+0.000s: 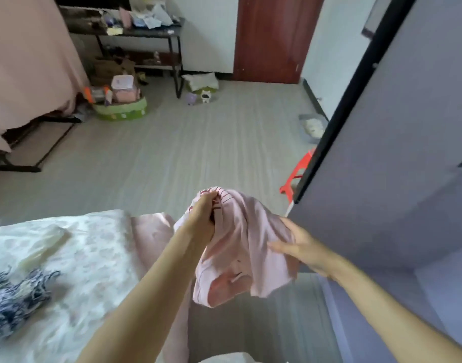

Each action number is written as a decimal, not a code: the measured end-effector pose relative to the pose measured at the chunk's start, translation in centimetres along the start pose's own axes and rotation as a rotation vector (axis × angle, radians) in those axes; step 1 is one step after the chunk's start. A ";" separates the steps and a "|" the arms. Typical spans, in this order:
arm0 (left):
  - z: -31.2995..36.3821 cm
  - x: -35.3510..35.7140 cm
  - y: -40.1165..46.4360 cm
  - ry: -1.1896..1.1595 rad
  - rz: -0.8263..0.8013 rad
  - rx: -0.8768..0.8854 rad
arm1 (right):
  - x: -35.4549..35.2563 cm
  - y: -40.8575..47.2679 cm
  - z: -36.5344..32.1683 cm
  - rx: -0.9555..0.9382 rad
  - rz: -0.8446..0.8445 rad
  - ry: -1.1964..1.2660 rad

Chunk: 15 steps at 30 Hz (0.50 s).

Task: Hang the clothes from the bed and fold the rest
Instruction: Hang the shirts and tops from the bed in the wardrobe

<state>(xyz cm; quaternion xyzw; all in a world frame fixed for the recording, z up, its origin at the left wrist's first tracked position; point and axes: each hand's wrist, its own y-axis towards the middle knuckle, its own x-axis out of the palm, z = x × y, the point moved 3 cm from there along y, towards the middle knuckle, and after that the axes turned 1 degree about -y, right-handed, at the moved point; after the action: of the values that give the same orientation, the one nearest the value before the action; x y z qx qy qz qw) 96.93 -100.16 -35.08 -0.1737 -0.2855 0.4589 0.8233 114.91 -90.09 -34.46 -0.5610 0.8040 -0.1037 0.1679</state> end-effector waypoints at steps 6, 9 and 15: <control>-7.4 10.2 -1.6 0.237 -0.243 -0.121 | -9.8 -5.4 2.2 0.023 0.561 0.097; -9.8 12.8 -3.2 0.676 -0.362 0.121 | -13.6 -7.0 1.7 0.049 0.637 0.209; -10.3 19.3 -6.4 0.822 -0.964 0.609 | -18.6 -9.2 0.8 0.141 0.778 0.442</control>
<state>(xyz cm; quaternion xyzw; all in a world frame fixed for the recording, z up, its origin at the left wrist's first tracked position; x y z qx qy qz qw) 115.64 -87.22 -33.59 0.0510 0.1449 -0.0008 0.9881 128.98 -75.87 -29.06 -0.1689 0.9625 -0.2048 0.0567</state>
